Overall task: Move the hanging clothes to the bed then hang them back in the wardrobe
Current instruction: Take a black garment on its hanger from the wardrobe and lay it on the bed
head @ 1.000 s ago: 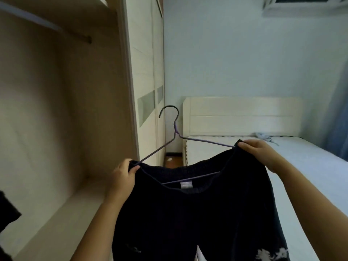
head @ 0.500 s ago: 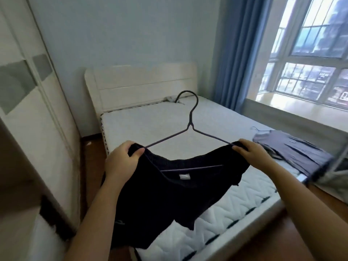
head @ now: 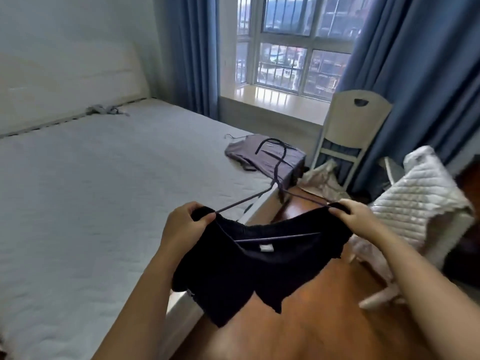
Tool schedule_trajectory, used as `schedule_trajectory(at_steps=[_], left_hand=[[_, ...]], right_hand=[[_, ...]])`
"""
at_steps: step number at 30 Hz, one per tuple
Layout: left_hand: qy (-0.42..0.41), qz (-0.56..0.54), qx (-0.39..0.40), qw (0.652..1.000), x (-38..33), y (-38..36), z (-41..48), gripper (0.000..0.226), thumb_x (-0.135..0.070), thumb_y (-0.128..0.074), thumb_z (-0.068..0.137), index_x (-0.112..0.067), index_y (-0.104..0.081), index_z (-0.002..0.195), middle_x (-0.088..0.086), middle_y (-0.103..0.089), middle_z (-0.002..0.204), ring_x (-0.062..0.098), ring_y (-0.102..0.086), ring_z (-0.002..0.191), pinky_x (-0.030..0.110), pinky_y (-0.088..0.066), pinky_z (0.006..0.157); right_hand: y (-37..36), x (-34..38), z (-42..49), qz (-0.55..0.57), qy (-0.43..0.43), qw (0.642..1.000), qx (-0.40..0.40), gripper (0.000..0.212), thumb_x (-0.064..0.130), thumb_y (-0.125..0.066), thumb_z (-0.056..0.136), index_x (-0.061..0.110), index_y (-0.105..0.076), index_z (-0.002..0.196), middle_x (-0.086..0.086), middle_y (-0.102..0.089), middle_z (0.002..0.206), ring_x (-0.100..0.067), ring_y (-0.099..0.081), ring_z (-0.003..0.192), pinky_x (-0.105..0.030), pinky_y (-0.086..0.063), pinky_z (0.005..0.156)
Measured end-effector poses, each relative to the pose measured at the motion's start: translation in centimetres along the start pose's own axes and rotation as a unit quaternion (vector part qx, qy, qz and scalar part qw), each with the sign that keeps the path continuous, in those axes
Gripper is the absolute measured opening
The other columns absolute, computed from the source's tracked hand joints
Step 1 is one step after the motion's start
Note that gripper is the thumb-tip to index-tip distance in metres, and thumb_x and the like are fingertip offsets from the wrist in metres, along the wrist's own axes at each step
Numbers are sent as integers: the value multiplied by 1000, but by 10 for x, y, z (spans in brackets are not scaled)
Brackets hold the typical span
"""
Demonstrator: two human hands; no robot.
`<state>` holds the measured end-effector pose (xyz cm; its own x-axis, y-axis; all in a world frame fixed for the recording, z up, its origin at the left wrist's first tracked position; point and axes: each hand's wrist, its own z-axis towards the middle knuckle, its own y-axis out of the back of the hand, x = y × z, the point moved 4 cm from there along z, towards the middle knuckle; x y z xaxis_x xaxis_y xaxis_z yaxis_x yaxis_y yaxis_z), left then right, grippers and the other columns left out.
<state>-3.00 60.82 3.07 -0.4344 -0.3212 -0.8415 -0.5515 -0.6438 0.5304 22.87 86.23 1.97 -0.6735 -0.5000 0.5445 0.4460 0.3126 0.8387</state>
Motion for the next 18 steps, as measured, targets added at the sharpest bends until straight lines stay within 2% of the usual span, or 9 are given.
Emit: schedule_trajectory(at_steps=[2, 4, 7, 11, 15, 18], left_hand=[[11, -2, 24, 1000, -5, -39, 11, 16, -24, -68, 78, -29, -59, 66, -13, -62, 72, 5, -58, 70, 16, -39, 57], [29, -3, 43, 999, -4, -70, 27, 11, -23, -70, 77, -25, -62, 69, -10, -63, 73, 8, -59, 71, 17, -40, 59], [56, -6, 50, 997, 5, -108, 64, 7, -24, -71, 76, -19, -65, 76, -5, -66, 78, 12, -61, 76, 23, -43, 66], [81, -17, 50, 995, 23, -149, 137, 12, -23, -71, 75, -15, -67, 84, -5, -66, 82, 9, -60, 78, 22, -42, 67], [119, -25, 52, 991, 42, -178, 219, 12, -22, -72, 75, -15, -66, 83, -7, -64, 80, 8, -59, 77, 24, -42, 69], [159, -19, 45, 986, 59, -186, 272, 13, -23, -72, 74, -16, -66, 82, -5, -66, 81, 12, -60, 79, 25, -43, 70]], right_hand=[[6, -35, 11, -3, -22, 1000, -3, 23, 20, -56, 89, 1, -64, 99, -21, -66, 105, -33, -58, 106, -32, -37, 78], [5, -64, 25, -16, -41, 999, 7, 25, 21, -55, 90, 1, -64, 102, -20, -66, 110, -32, -58, 108, -28, -33, 74], [-2, -98, 59, -27, -67, 997, 22, 25, 26, -54, 90, 5, -64, 101, -18, -67, 106, -31, -60, 101, -25, -31, 72], [-17, -125, 131, -37, -92, 994, 51, 25, 29, -55, 90, 8, -64, 99, -15, -67, 103, -29, -59, 99, -25, -32, 72], [-32, -132, 222, -43, -101, 991, 77, 26, 30, -56, 89, 7, -64, 99, -15, -66, 102, -30, -59, 99, -27, -35, 72], [-44, -127, 294, -50, -97, 987, 118, 21, 32, -56, 88, 12, -61, 89, -8, -61, 89, -29, -59, 95, -29, -36, 70]])
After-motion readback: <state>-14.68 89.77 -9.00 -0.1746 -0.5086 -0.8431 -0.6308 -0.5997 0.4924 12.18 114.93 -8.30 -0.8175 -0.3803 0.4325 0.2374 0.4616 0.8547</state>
